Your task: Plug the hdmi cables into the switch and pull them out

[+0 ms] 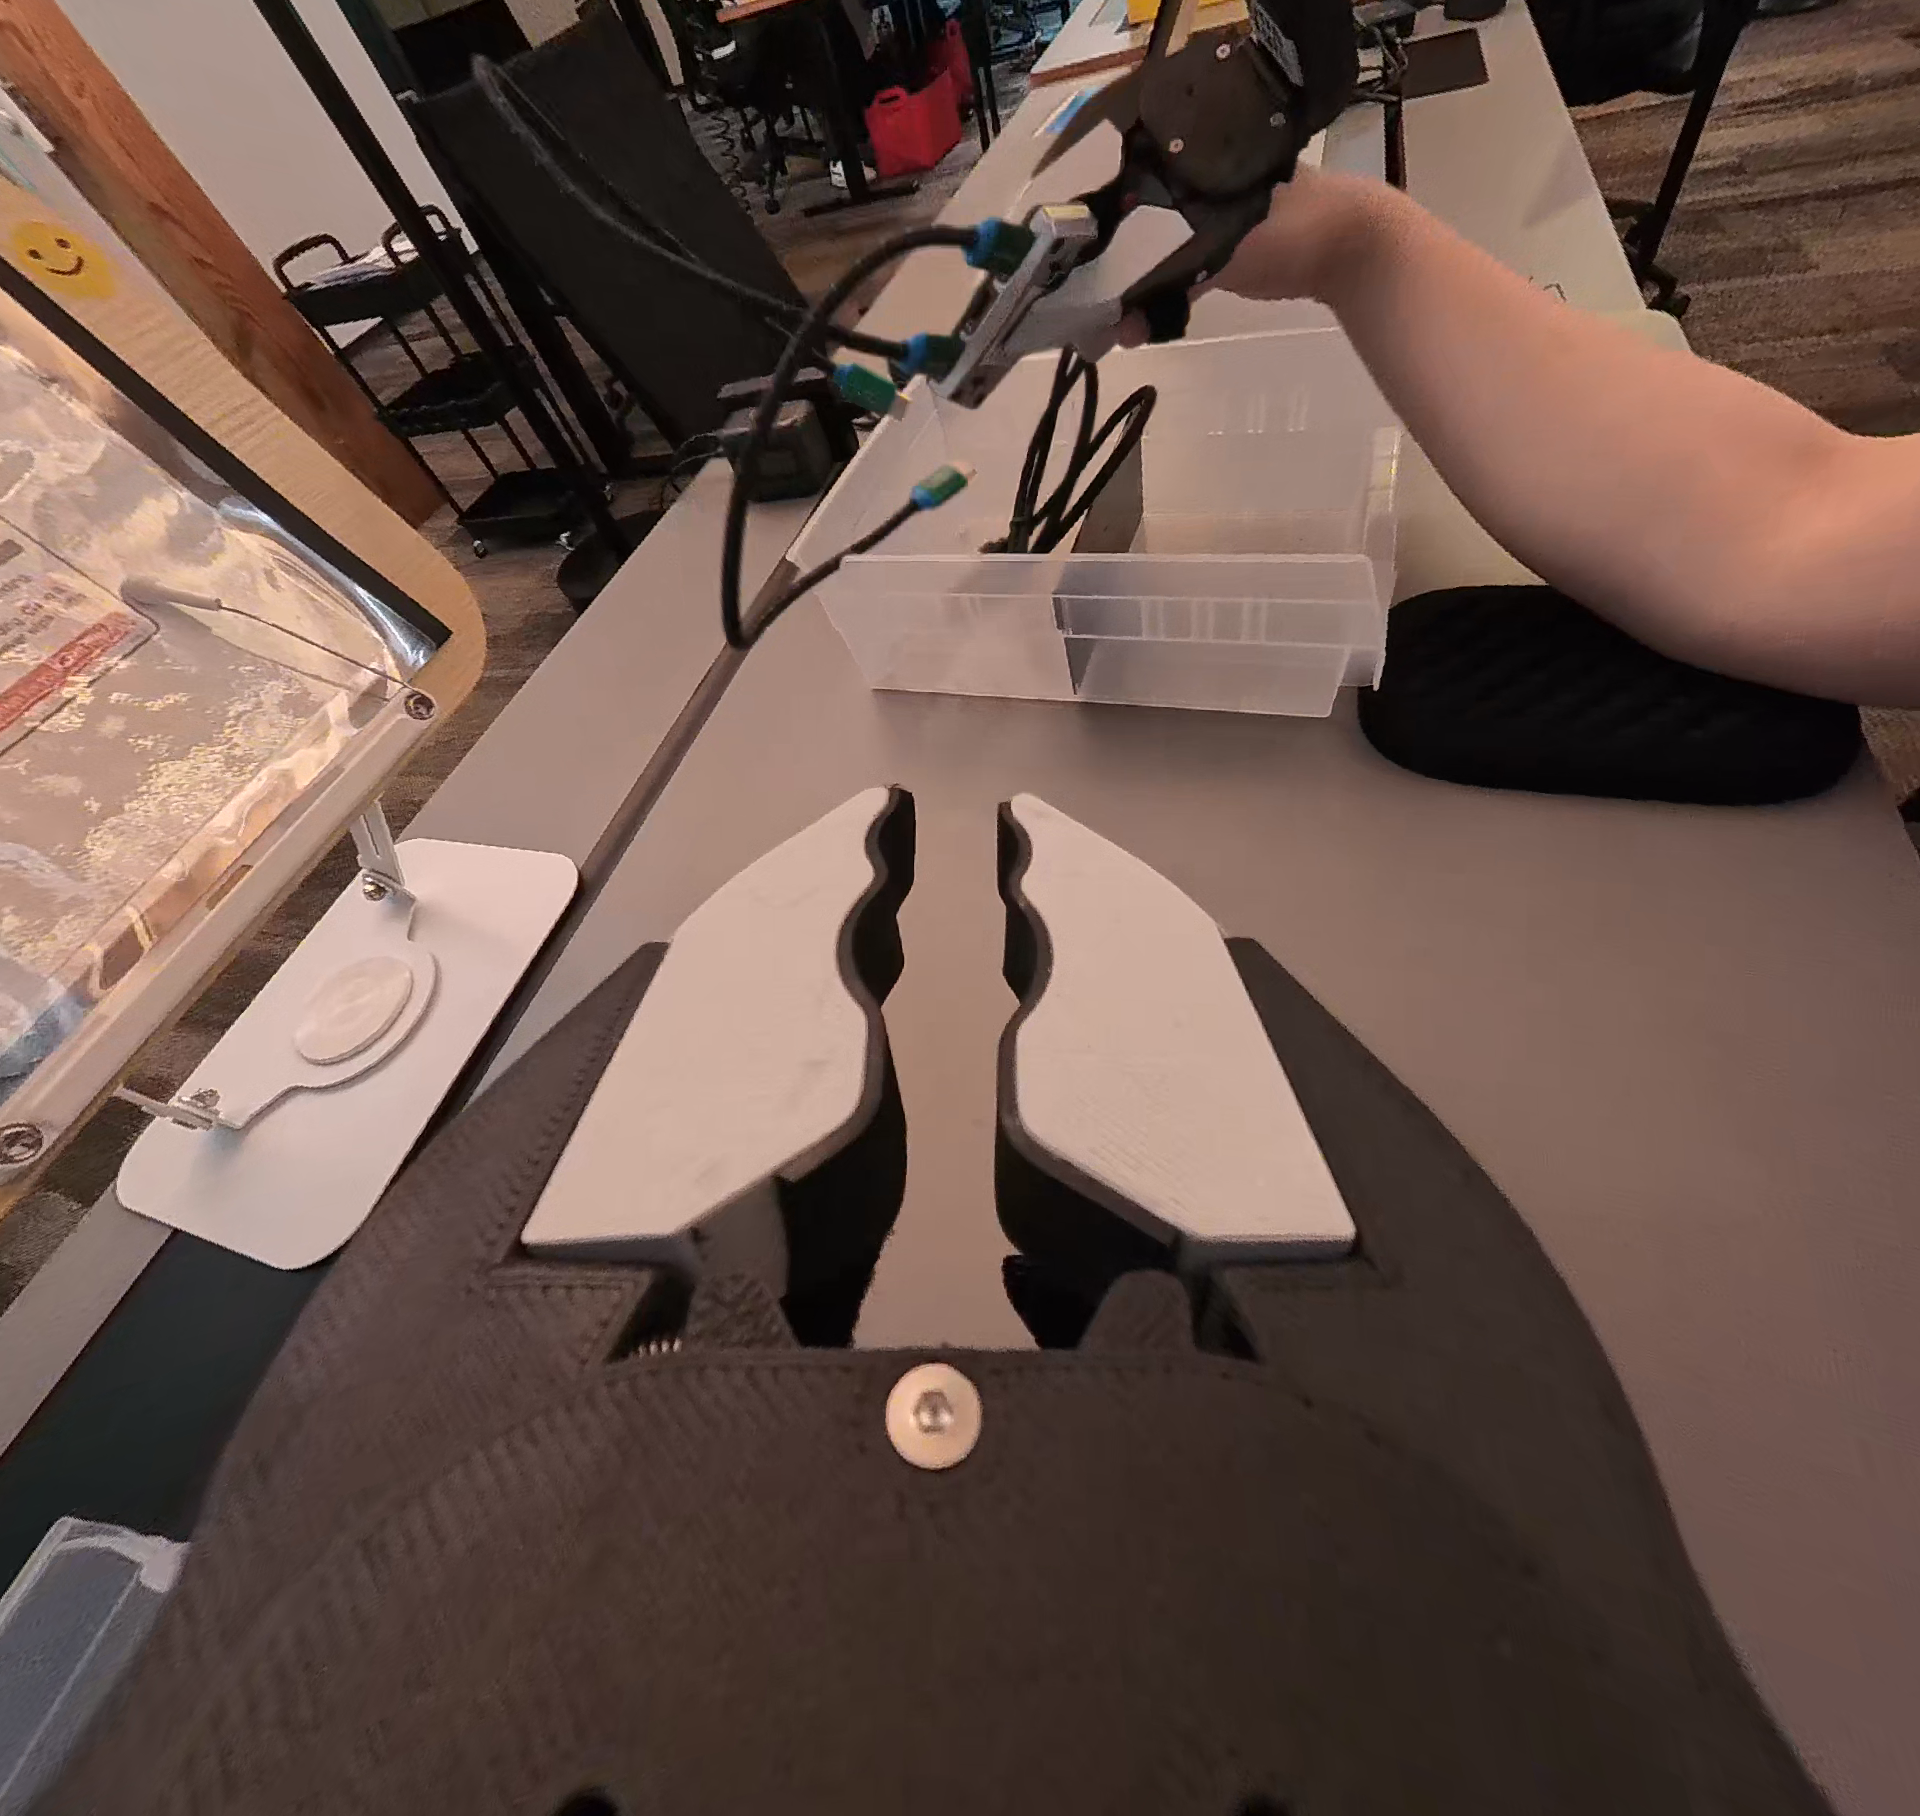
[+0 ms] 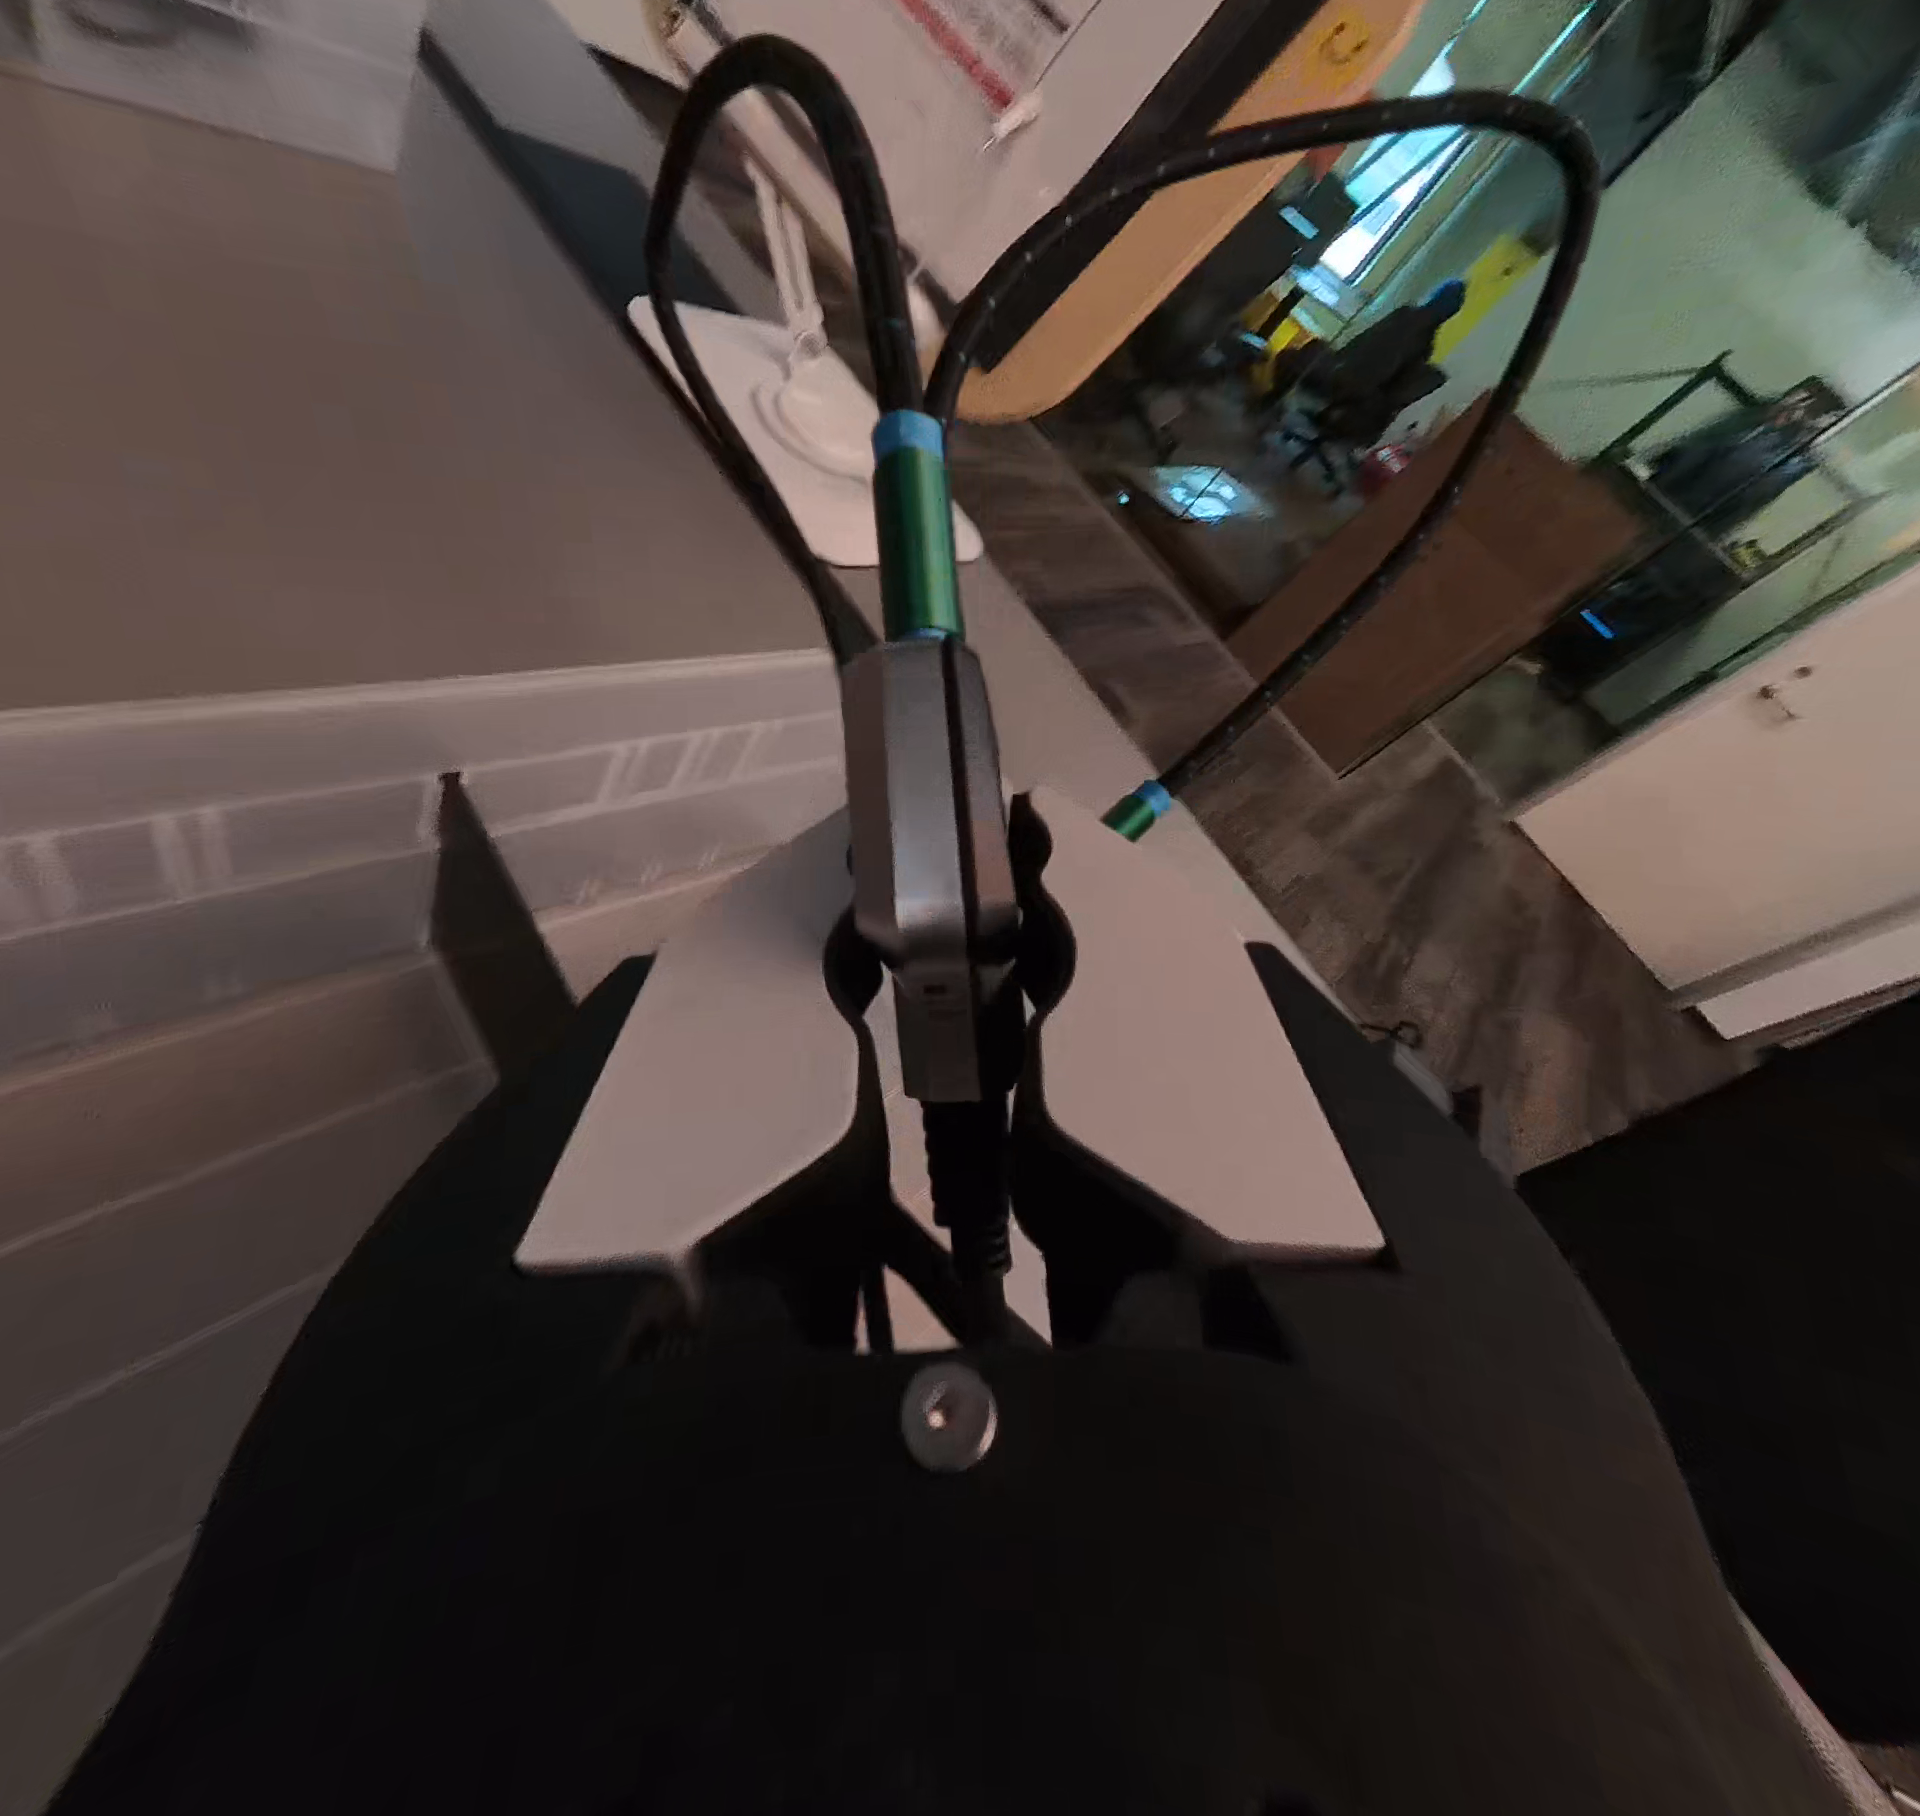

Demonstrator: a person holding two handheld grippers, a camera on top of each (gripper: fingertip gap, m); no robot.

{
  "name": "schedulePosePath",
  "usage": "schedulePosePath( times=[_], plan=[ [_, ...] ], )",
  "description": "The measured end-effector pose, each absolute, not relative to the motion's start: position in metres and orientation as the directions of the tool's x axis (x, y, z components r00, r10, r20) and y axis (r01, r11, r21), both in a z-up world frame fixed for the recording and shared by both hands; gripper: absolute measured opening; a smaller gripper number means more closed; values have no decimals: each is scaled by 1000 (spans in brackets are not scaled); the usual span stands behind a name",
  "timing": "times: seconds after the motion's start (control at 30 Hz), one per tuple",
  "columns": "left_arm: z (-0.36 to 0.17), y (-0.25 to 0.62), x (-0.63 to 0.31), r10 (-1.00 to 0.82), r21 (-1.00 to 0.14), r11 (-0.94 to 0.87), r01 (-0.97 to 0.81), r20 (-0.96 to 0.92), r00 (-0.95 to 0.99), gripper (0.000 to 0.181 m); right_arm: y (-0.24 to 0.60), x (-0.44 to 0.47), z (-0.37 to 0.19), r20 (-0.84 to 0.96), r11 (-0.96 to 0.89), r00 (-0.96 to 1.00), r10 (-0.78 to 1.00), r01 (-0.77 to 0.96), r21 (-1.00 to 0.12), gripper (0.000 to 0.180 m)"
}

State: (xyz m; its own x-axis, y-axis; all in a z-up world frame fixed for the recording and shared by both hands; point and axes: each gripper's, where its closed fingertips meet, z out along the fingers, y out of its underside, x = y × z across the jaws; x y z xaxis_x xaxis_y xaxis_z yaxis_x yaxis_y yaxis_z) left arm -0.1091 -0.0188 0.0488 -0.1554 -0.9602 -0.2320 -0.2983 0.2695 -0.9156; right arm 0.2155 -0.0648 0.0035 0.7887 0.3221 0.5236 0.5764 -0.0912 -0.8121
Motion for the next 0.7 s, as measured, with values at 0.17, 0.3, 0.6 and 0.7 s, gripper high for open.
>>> schedulePosePath(
  times=[0.17,0.3,0.6,0.7],
  plan=[
    [44,-25,-106,-954,-906,285,-311,-238,-181,14,-67,207,-20,506,-193,757,413,616,-764,24],
    [41,-29,-104,-951,-901,292,-322,-238,-195,14,-65,203,-44,446,-311,760,472,617,-723,27],
    [35,-33,-101,-947,-887,304,-347,-242,-209,14,-64,202,-49,455,-341,765,456,623,-704,29],
    [34,-33,-102,-948,-885,302,-355,-239,-211,14,-73,199,-50,434,-390,770,468,621,-680,39]
  ],
)
